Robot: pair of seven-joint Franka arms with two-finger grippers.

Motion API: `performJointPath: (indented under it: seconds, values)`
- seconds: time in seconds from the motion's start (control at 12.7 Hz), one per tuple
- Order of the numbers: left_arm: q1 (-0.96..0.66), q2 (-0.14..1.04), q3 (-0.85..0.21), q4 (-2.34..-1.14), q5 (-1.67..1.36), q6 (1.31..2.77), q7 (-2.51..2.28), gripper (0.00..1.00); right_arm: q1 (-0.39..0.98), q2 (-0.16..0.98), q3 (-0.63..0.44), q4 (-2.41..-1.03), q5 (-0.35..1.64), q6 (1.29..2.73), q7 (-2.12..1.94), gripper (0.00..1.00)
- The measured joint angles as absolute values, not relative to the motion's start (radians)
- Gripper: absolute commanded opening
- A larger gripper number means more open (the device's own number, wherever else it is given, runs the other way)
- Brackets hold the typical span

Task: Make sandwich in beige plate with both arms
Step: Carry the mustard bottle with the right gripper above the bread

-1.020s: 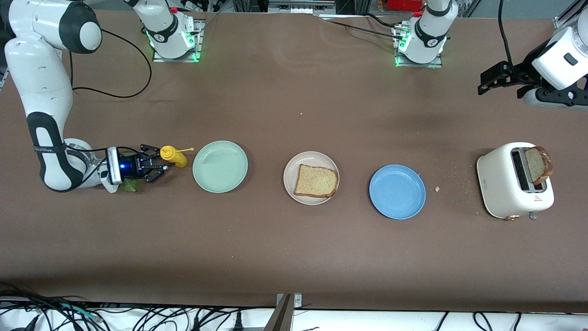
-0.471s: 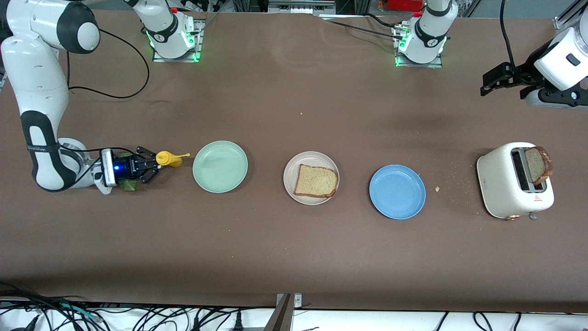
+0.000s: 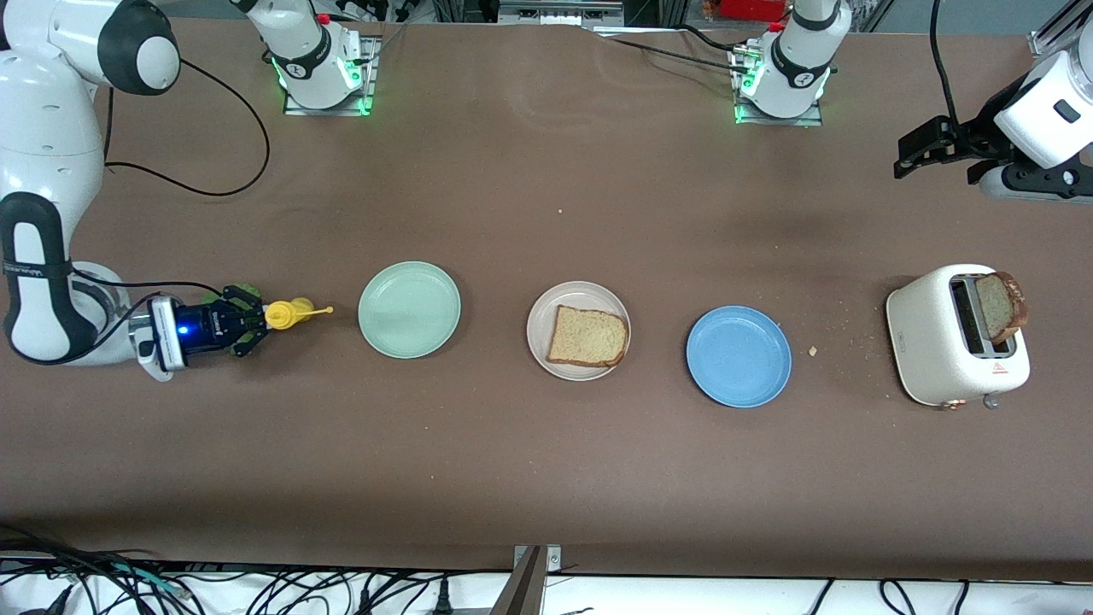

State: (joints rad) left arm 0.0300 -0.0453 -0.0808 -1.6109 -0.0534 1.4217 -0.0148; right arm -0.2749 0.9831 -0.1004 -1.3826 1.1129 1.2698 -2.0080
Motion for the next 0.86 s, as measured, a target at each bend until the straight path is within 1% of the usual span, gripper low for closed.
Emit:
performJointPath:
  seconds: [0.39,0.63,0.86]
  values:
    - [0.03,-0.045,-0.081,-1.611,-0.053,1.422,-0.015,1.0,-0.239,0.938,-0.09,-1.182,1.036,1.269,-1.656,0.01]
    - [0.03,-0.045,-0.081,-1.611,-0.053,1.422,-0.015,1.0,-0.17,0.912,-0.088,-1.086,0.966,1.27,-1.475,0.01]
    - [0.03,-0.045,-0.081,-1.611,-0.053,1.422,-0.015,1.0,-0.077,0.895,-0.089,-1.032,0.907,1.303,-1.326,0.01]
